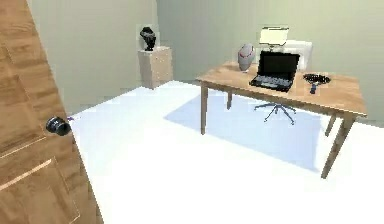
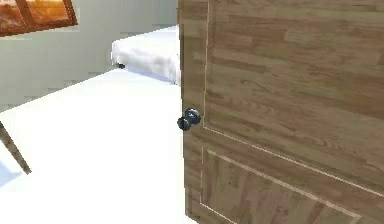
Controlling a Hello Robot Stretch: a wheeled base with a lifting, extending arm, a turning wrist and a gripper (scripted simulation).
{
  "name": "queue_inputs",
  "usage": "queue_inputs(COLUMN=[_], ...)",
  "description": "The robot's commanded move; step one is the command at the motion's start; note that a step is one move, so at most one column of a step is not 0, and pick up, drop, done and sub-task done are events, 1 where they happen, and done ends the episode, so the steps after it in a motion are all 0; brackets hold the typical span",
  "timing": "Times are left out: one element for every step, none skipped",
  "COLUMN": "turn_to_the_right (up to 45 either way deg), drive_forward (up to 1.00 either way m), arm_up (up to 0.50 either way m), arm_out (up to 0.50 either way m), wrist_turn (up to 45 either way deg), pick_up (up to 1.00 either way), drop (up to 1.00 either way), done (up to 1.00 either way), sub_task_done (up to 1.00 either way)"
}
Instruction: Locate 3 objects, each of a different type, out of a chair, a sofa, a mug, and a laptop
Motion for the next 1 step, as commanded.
queue_inputs(turn_to_the_right=[-3.0], drive_forward=[0.0], arm_up=[0.0], arm_out=[0.0], wrist_turn=[0.0], pick_up=[0.0], drop=[0.0], done=[0.0], sub_task_done=[0.0])
